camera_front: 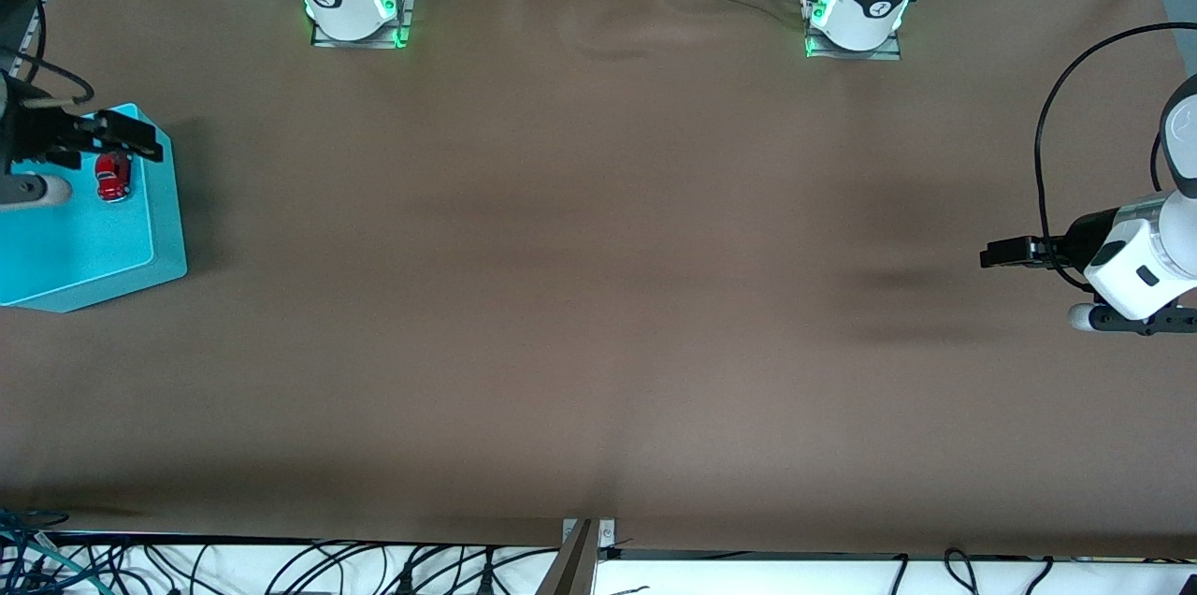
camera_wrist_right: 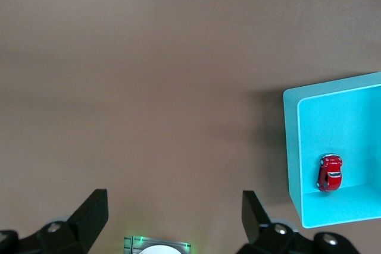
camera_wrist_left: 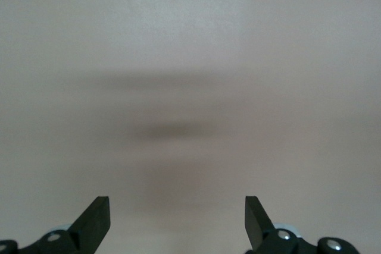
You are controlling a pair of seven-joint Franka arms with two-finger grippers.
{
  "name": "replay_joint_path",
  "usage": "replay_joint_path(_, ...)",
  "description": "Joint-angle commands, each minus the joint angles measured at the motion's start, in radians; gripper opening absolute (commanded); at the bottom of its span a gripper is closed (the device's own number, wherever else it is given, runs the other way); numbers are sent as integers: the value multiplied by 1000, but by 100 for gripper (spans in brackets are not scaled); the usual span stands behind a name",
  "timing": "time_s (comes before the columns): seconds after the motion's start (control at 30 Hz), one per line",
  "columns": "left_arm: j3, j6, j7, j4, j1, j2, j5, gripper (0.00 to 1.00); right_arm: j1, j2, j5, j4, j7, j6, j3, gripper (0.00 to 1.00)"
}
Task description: Wind red beetle toy and store in blue box
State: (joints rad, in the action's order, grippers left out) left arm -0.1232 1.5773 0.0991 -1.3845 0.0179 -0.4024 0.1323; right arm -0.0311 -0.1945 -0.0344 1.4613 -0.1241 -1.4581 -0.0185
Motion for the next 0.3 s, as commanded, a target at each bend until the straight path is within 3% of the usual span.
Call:
replay_joint_path(0.0, -1, -13, 4, 10, -3, 0, -3, 100, 0, 20, 5, 4, 12, 2, -1, 100)
replay_joint_path(0.27, -1, -13, 4, 10, -4, 0, -3, 100, -26, 21, -5, 7, 29, 2, -1, 100)
